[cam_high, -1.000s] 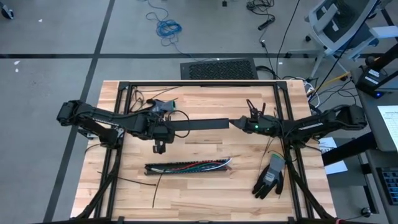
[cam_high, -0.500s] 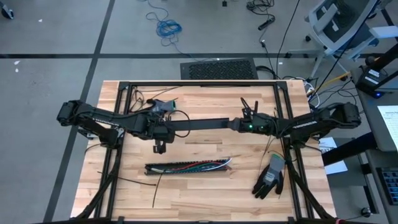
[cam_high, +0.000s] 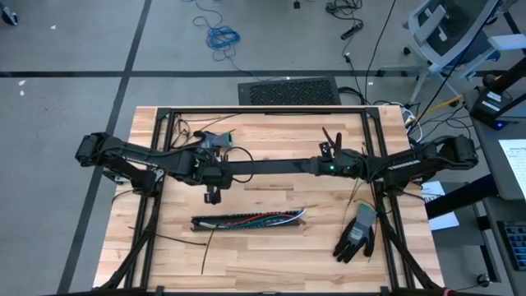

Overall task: Ziptie cables
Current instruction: Close the black cable duct

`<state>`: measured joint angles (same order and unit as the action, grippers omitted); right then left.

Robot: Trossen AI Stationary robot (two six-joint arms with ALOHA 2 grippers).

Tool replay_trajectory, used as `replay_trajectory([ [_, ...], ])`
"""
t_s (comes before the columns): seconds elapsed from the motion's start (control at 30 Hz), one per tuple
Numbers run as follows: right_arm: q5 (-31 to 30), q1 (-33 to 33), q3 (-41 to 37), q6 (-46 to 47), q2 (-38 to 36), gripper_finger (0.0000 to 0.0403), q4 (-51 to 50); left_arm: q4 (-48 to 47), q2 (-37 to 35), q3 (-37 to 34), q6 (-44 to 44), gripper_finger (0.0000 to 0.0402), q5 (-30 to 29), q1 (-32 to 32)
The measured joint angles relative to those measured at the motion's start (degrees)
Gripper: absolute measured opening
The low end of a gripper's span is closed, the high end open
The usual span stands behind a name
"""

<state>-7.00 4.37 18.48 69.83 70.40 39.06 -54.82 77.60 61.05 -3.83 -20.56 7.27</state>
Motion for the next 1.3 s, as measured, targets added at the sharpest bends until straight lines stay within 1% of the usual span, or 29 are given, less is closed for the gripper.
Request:
replay_trajectory([
  [0.03, 0.7, 0.1, 0.0, -0.7, 0.0, 0.0002, -0.1, -0.1, 0.0, 1.0, -0.2, 0.0024, -0.1, -0.1],
  [0.1, 1.5, 0.0, -0.1, -1.8, 0.2, 0.0000, -3.4, 1.4, -0.1, 4.4, -0.3, 0.0041, -1.5, -0.6],
  [0.17, 2.1, 0.0, -0.2, -2.0, 0.4, 0.0000, -5.5, -0.2, -0.2, 7.6, -0.2, 0.0057, -2.9, -1.1],
  [0.23, 2.8, 0.0, 0.0, -2.6, 0.1, 0.0000, -6.1, 0.1, 0.0, 11.7, 1.4, 0.0072, -5.6, -1.6],
  [0.3, 2.9, 0.0, -0.1, -3.6, 0.2, 0.0000, -6.8, -2.2, -0.1, 15.6, 2.9, 0.0084, -9.9, -2.1],
  [0.37, 3.0, 0.0, 0.3, -5.5, -0.6, 0.0000, -7.1, -4.4, -0.3, 18.6, 2.2, 0.0093, -14.8, -2.9],
  [0.43, 3.0, 0.1, 2.8, -10.2, -1.6, 0.0000, -10.0, -6.0, -1.2, 19.7, -0.4, 0.0097, -17.1, -3.8],
  [0.47, 3.0, 0.1, 4.4, -14.6, -2.1, 0.0000, -12.8, -6.3, -1.8, 19.8, -2.0, 0.0098, -17.2, -4.3],
  [0.53, 3.1, 0.0, 10.0, -26.8, -2.9, 0.0000, -21.2, -5.8, -4.2, 19.5, -5.6, 0.0099, -17.1, -5.2],
  [0.57, 2.8, -0.3, 13.8, -34.4, -3.2, 0.0000, -26.5, -6.1, -5.5, 19.1, -7.4, 0.0100, -16.7, -5.6],
  [0.67, 0.5, -2.5, 26.6, -60.7, -3.3, 0.0000, -44.3, -5.3, -9.5, 18.4, -12.7, 0.0100, -15.1, -6.9],
  [0.73, -4.1, -4.2, 34.7, -74.8, -2.4, 0.0000, -54.9, -5.6, -11.4, 18.2, -15.5, 0.0100, -13.9, -7.6],
  [0.8, -9.4, -5.5, 41.6, -84.5, -1.5, 0.0000, -63.4, -5.6, -13.3, 18.2, -18.1, 0.0100, -11.2, -8.3],
  [0.83, -11.9, -5.9, 44.5, -87.7, -1.1, 0.0000, -65.7, -5.6, -13.8, 18.2, -19.1, 0.0100, -9.5, -8.7],
  [0.87, -13.6, -6.1, 46.8, -89.6, -1.0, 0.0000, -67.3, -5.6, -14.3, 18.2, -19.8, 0.0100, -7.4, -9.0],
  [0.93, -14.0, -5.8, 50.1, -90.6, -0.9, 0.0000, -68.4, -5.7, -14.3, 18.2, -20.3, 0.0100, -3.7, -9.3],
  [1.0, -12.7, -5.2, 52.5, -89.9, -0.9, 0.0000, -68.2, -5.7, -13.3, 18.2, -20.2, 0.0100, -0.8, -9.3],
  [1.07, -10.9, -5.0, 53.8, -88.5, -0.9, 0.0000, -68.4, -5.7, -10.7, 18.2, -18.7, 0.0100, 1.2, -9.0],
  [1.17, -6.9, -5.6, 55.0, -86.6, -0.9, 0.0000, -69.0, -5.4, -6.8, 18.1, -13.3, 0.0100, 2.0, -8.6],
  [1.23, -6.2, -6.3, 55.1, -86.2, -0.9, 0.0000, -69.8, -5.1, -4.1, 18.1, -10.0, 0.0100, 2.1, -8.6],
  [1.3, -6.2, -6.8, 55.1, -85.7, -0.8, 0.0000, -70.2, -4.6, -2.5, 18.1, -8.7, 0.0100, 2.7, -8.4],
])
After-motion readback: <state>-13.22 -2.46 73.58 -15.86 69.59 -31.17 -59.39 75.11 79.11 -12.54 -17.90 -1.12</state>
